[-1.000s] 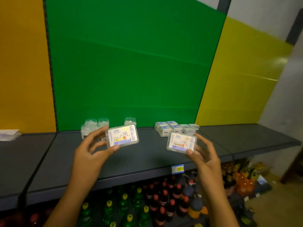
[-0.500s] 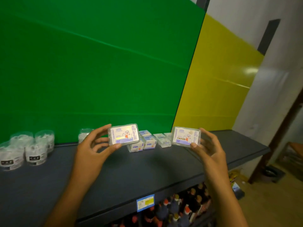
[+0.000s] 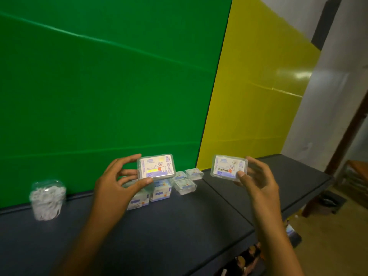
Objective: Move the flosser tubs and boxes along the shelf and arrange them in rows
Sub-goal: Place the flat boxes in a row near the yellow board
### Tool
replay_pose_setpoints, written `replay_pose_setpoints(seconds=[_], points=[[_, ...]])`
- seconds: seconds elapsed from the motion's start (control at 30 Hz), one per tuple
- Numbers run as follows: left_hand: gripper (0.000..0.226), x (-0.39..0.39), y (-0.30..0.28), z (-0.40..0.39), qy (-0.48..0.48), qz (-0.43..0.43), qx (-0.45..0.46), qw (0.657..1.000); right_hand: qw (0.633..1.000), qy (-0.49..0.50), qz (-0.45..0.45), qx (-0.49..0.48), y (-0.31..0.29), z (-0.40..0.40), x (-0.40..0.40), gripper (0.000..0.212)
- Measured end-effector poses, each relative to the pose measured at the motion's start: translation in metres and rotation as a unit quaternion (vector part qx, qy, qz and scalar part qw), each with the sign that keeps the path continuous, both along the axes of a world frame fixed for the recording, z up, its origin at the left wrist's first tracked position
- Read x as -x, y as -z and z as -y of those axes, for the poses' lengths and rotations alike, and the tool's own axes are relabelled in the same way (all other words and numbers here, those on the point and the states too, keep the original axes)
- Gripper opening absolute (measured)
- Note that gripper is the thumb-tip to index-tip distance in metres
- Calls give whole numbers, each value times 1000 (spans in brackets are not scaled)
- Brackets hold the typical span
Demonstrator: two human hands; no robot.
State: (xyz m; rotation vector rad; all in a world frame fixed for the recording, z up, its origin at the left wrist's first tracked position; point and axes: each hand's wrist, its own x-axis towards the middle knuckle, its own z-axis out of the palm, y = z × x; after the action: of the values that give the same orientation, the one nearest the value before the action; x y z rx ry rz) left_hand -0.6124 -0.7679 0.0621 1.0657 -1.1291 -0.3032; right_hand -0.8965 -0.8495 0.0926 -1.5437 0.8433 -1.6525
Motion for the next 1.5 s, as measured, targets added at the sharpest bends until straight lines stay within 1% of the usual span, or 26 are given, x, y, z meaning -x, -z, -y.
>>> replay_pose_setpoints(seconds=[0.13, 0.23, 0.47, 0.63, 0.73, 0.87, 0.97, 1.13, 1.33, 1.5], points=[[59, 10, -2, 24, -32, 14, -3, 999, 1000, -18, 26, 0, 3, 43, 5, 39], [59, 21, -1, 40, -63, 18, -3, 998, 999, -46, 29, -5, 8, 77, 7, 38], [57, 58, 2, 78, -136, -4, 9, 991, 992, -120, -23, -7, 8, 160, 18, 28], [56, 88, 7, 107, -189, 19, -18, 982, 985, -170, -28, -28, 10, 211, 33, 24], [53, 103, 21, 113, -206, 18, -36, 978, 975, -205, -62, -59, 31, 236, 30, 25], [53, 124, 44, 115, -232, 20, -65, 970, 956, -235, -138, -112, 70, 263, 15, 22], [54, 133, 60, 119, -242, 5, -96, 966, 942, -239, -198, -132, 92, 279, 5, 20], [55, 140, 67, 123, -253, -15, -105, 962, 931, -243, -244, -126, 104, 296, -6, 17], [55, 141, 70, 118, -270, -22, -103, 957, 929, -183, -308, -87, 119, 303, -16, 18], [56, 142, 71, 120, -268, -23, -112, 957, 921, -163, -350, -51, 125, 299, -19, 19]])
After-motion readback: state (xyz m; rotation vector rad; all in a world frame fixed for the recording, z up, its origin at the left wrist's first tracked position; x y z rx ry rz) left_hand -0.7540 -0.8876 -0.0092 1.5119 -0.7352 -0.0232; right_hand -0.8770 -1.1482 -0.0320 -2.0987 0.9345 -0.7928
